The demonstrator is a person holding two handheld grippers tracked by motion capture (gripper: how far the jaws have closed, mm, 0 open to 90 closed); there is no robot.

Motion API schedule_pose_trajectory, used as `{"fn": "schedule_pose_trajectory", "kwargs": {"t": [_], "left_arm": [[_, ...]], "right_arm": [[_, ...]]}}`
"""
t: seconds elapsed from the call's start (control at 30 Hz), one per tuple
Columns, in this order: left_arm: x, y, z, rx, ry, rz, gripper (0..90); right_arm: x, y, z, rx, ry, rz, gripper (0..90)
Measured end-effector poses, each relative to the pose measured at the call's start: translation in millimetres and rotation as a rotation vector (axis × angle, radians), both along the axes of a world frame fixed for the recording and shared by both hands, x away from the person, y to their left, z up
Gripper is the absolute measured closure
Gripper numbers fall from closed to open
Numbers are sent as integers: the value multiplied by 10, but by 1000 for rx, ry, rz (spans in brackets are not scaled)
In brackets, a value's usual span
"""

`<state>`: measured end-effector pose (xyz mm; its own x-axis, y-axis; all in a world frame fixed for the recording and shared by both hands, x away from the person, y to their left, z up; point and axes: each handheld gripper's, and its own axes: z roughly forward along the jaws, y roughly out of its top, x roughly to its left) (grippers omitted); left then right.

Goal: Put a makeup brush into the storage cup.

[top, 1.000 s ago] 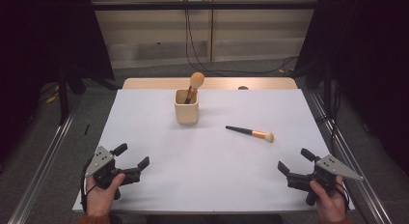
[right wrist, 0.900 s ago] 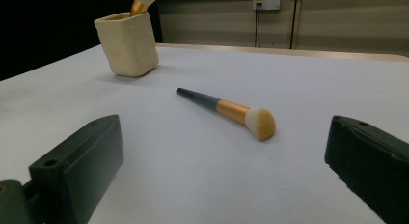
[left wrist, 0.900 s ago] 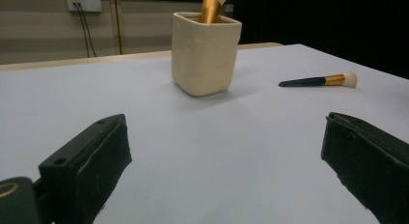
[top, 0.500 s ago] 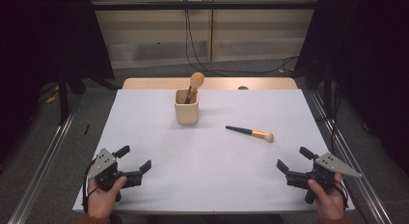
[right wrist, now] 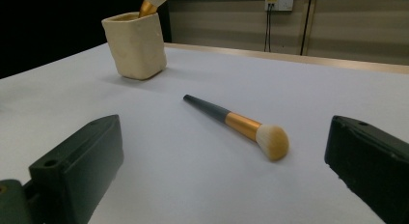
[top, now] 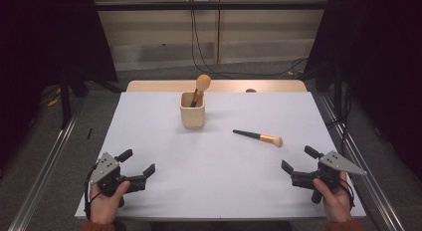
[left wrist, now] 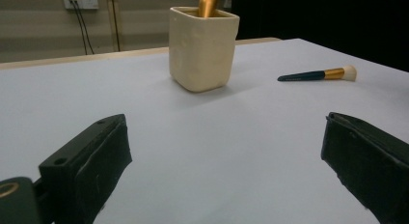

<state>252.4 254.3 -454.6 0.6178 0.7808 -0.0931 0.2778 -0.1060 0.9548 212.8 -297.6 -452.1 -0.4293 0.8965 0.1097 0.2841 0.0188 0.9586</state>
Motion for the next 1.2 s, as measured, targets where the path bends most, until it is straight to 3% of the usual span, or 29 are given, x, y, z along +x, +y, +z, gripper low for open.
{"fn": "schedule_pose_trajectory", "kwargs": {"t": [0.13, 0.27, 0.5, 1.2], "left_arm": [[-5, 1, -11, 1, 1, 11, 32], [-1, -1, -21, 4, 3, 16, 32], [-16, -26, -11, 24, -9, -13, 31], [-10, -25, -14, 30, -13, -15, 29]], "right_arm": [[60, 10, 32, -19, -3, 13, 0], [130, 35, 98, -1, -22, 19, 0], [316, 46, 169, -4, -29, 28, 0], [852, 158, 188, -24, -5, 32, 7]]}}
